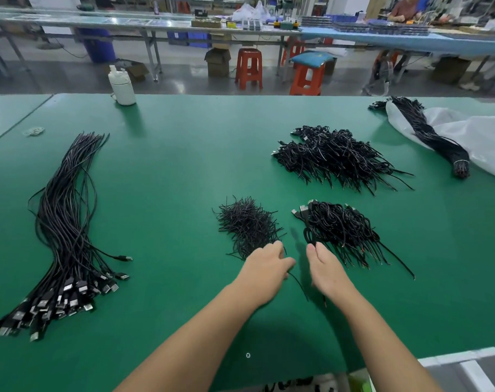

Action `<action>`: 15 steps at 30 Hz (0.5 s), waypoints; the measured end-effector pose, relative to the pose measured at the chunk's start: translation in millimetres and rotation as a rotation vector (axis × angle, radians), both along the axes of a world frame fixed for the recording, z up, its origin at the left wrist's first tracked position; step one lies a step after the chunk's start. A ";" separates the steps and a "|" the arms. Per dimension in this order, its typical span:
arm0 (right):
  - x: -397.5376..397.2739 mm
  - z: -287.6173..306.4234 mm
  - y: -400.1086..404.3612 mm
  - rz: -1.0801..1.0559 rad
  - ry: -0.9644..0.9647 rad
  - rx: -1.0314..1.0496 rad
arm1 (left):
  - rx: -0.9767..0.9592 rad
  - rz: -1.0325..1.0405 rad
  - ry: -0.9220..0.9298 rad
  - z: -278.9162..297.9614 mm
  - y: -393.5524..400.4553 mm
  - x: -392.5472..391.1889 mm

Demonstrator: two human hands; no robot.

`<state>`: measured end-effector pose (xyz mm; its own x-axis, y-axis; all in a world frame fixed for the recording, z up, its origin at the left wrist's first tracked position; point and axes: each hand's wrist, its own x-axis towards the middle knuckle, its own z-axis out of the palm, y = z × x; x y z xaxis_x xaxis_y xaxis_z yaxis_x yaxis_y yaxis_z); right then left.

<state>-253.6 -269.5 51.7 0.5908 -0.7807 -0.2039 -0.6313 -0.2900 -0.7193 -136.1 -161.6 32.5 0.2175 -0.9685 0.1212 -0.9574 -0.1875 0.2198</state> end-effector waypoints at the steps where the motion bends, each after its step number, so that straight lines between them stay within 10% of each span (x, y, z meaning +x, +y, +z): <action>1: -1.2 -0.5 0.0 0.002 0.000 0.001 | 0.009 -0.006 -0.012 -2.4 -5.3 -3.0; 10: -9.4 4.6 -2.3 0.047 -0.070 -0.038 | 0.124 -0.054 -0.234 -14.3 -22.0 -22.3; 15: -10.0 22.1 1.2 0.100 -0.175 -0.073 | -0.164 0.182 -0.082 4.9 -18.3 -19.4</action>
<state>-263.6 -268.3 73.7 0.6872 -0.7255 -0.0367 -0.4641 -0.3997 -0.7905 -155.6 -179.9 37.4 0.3695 -0.8803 0.2975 -0.9270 -0.3268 0.1842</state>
